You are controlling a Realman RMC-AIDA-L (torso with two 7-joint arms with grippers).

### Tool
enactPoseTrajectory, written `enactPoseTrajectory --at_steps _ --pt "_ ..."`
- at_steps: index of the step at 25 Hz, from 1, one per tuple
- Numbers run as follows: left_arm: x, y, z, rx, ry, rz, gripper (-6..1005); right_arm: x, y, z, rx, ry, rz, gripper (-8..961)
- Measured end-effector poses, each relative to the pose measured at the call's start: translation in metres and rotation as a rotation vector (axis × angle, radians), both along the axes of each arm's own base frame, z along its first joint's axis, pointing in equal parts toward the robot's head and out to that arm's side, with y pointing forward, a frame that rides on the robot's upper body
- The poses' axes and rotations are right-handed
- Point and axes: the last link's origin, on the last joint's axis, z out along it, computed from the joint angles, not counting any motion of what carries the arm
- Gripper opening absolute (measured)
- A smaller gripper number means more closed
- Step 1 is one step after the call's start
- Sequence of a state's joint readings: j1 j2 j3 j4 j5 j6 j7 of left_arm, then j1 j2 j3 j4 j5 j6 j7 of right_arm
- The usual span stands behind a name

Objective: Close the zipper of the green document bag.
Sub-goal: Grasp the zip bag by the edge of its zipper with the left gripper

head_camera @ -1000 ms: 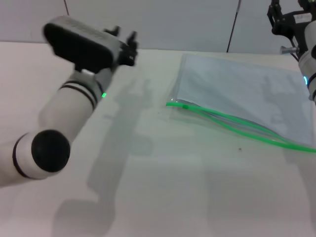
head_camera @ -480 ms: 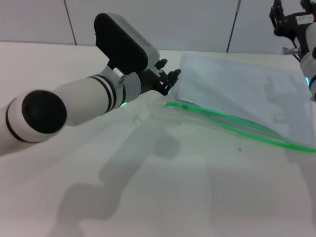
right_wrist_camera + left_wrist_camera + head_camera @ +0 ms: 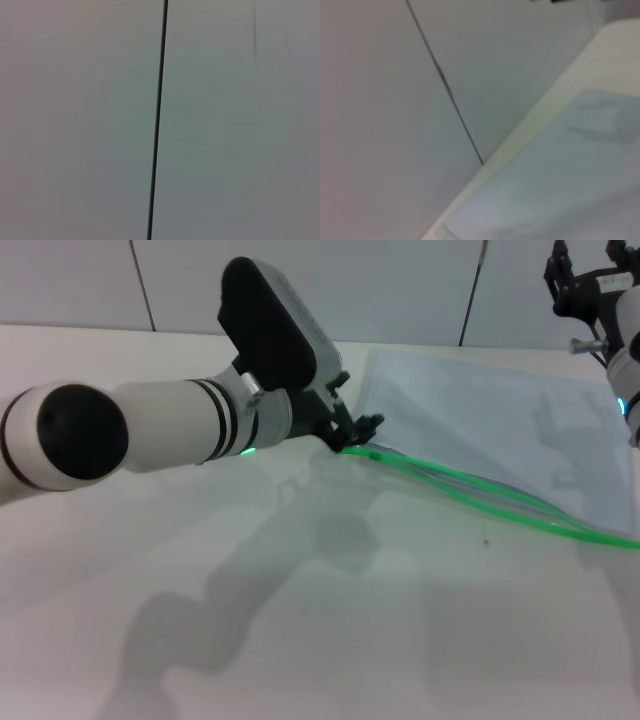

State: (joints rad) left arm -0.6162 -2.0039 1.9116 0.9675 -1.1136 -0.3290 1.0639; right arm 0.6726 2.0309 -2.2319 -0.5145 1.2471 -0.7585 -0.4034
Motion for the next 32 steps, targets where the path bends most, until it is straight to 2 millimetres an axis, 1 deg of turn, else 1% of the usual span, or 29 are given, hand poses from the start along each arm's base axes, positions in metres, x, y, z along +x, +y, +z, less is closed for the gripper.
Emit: enactPoseTrajectory --at_steps 4,7,10,16,24,28,32 --pt "-0.003 0.000 0.000 -0.036 0.095 0.020 677 -0.001 0.002 -0.002 -0.015 -0.003 -0.005 615" --pt "-0.001 -0.001 0.001 -0.046 0.124 0.027 674 -0.003 0.003 -0.002 -0.017 -0.004 -0.002 615" --pt "0.006 -0.004 0.002 -0.080 0.203 0.002 671 -0.002 0.003 -0.001 -0.017 -0.006 -0.004 615" --pt "0.019 -0.010 0.006 -0.106 0.261 -0.043 665 -0.002 0.003 -0.001 -0.018 0.001 -0.005 615" --pt "0.017 -0.012 0.007 -0.115 0.329 -0.029 664 -0.003 0.004 -0.001 -0.018 0.006 -0.002 615" --pt "0.015 -0.010 0.004 -0.119 0.352 -0.037 664 -0.005 0.005 -0.001 -0.018 0.007 0.002 615" --pt "0.019 -0.007 -0.001 -0.125 0.366 -0.054 663 -0.007 0.006 -0.002 -0.019 0.008 0.007 615"
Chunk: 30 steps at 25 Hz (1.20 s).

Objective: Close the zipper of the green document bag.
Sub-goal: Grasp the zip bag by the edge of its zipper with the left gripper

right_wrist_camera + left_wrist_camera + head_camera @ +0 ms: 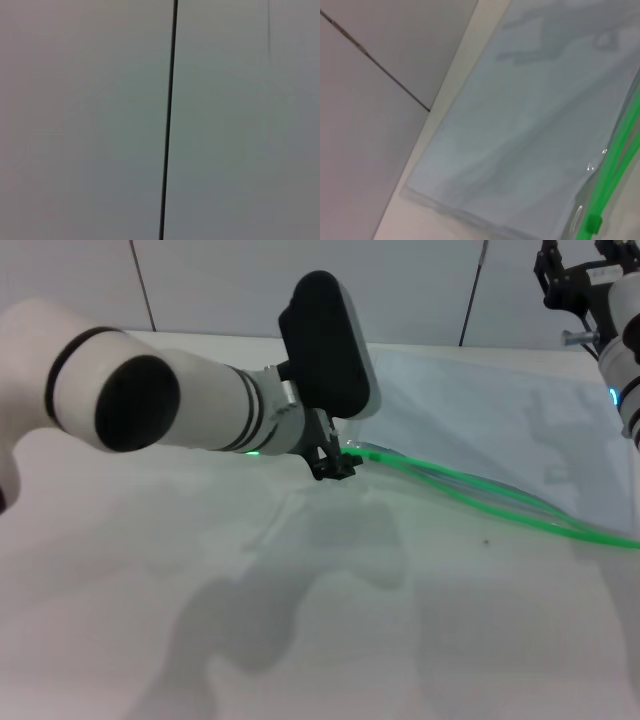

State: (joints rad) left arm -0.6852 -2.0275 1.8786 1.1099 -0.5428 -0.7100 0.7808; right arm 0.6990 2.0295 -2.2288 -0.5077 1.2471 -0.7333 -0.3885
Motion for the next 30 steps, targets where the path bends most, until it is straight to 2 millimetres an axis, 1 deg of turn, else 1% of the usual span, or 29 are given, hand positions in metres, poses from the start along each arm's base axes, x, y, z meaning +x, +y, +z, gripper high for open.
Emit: enactPoseTrajectory --at_steps 8,15,22,26,30 --pt "0.003 0.000 -0.017 -0.018 0.025 -0.053 663 -0.001 0.000 0.000 -0.001 0.000 0.001 615" --pt "0.003 0.003 -0.019 -0.013 0.041 -0.070 662 -0.001 0.001 0.000 -0.002 0.008 0.002 615" --pt "0.002 0.006 -0.021 -0.011 0.076 -0.124 662 -0.002 0.001 0.000 -0.002 0.009 0.002 615" --pt "0.003 0.004 -0.026 -0.015 0.087 -0.169 662 -0.002 0.001 0.000 -0.003 0.010 0.003 615" --pt "-0.001 0.000 -0.032 -0.019 0.106 -0.213 662 -0.002 0.001 0.000 -0.003 0.009 0.004 614"
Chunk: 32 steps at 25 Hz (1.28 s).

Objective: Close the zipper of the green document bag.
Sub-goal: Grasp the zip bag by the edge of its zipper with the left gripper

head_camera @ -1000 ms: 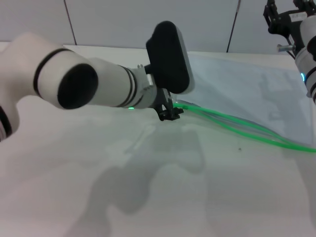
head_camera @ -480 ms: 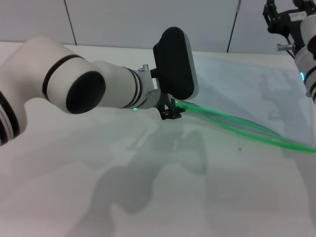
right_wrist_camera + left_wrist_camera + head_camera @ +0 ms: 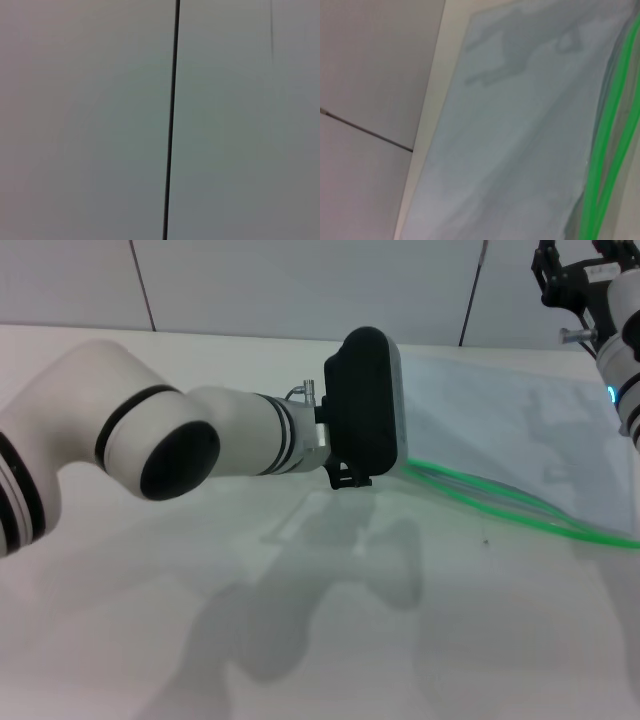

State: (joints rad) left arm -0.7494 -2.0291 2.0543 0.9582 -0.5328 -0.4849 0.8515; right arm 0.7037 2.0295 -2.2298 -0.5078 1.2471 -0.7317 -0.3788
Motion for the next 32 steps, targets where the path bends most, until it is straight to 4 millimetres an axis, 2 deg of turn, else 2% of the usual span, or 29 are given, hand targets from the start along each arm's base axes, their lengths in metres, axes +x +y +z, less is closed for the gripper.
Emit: enactPoseTrajectory --at_steps 10,24,32 --pt "-0.012 0.000 -0.003 0.027 0.023 -0.099 661 0.001 0.000 -0.002 -0.010 -0.001 -0.007 614" --pt "-0.011 -0.005 -0.011 0.037 0.041 -0.237 660 0.001 0.000 -0.002 -0.011 -0.001 -0.007 614" --pt "-0.013 -0.004 -0.011 0.040 0.048 -0.246 660 -0.002 0.001 -0.003 -0.012 -0.001 -0.001 614"
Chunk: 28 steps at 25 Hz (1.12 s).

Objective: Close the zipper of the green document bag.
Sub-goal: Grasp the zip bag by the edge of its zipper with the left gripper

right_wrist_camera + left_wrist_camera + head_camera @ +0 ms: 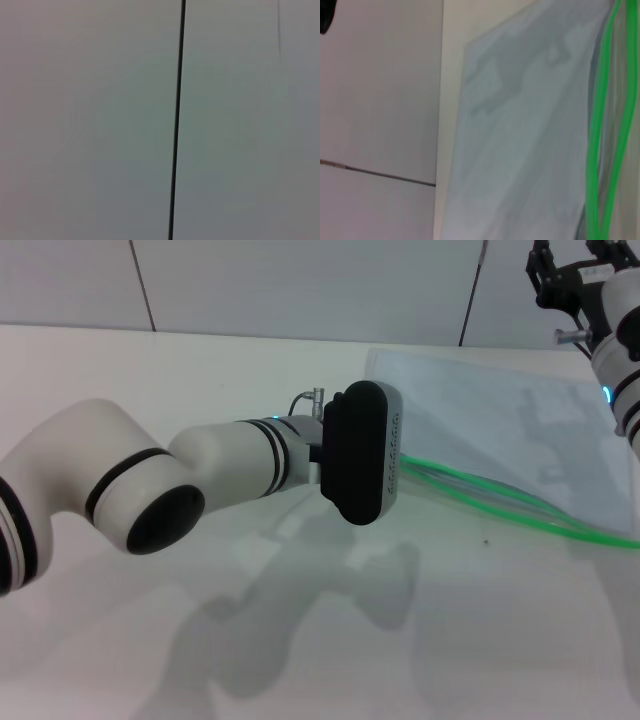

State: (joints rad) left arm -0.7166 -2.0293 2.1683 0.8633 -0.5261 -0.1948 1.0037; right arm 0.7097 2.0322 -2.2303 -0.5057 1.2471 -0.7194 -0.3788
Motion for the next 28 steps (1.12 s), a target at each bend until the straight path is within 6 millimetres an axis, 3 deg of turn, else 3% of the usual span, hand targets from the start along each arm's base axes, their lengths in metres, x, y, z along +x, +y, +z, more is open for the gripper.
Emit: enactPoseTrajectory --at_steps 19,28 --pt "-0.001 0.012 0.003 0.031 0.002 -0.019 661 -0.005 0.000 -0.002 -0.006 0.006 0.013 614" --pt "-0.002 0.008 -0.003 0.014 0.017 -0.029 610 -0.006 0.000 -0.002 -0.006 0.007 0.017 614"
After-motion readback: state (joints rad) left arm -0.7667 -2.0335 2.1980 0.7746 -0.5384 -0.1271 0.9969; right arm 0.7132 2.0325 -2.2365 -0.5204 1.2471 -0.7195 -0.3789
